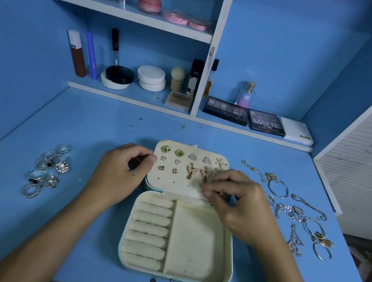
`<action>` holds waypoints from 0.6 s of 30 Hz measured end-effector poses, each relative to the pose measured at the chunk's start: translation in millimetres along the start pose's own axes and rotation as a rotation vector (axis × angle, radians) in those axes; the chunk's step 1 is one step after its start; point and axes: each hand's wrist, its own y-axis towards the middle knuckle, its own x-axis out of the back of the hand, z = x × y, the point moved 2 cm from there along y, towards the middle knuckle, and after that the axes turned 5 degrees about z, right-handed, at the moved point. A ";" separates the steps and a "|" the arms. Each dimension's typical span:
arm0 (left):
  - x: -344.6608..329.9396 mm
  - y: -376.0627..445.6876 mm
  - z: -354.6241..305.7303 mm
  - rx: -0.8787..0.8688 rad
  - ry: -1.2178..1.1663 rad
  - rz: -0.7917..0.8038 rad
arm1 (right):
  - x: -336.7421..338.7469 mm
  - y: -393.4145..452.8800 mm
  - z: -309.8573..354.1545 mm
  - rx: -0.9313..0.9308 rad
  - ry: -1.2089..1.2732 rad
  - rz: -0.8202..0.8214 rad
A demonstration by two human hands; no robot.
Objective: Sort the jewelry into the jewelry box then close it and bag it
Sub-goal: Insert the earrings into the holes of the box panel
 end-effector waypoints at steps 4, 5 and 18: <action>0.0 0.5 0.3 0.000 0.004 0.000 | 0.5 -0.3 2.8 0.007 0.034 -0.036; -0.1 0.4 0.3 0.000 0.003 0.000 | 2.0 -0.6 4.2 0.009 0.043 -0.062; 1.3 -0.9 -0.9 -0.023 -0.049 -0.034 | 11.3 -3.2 -1.5 -0.413 -0.027 -0.051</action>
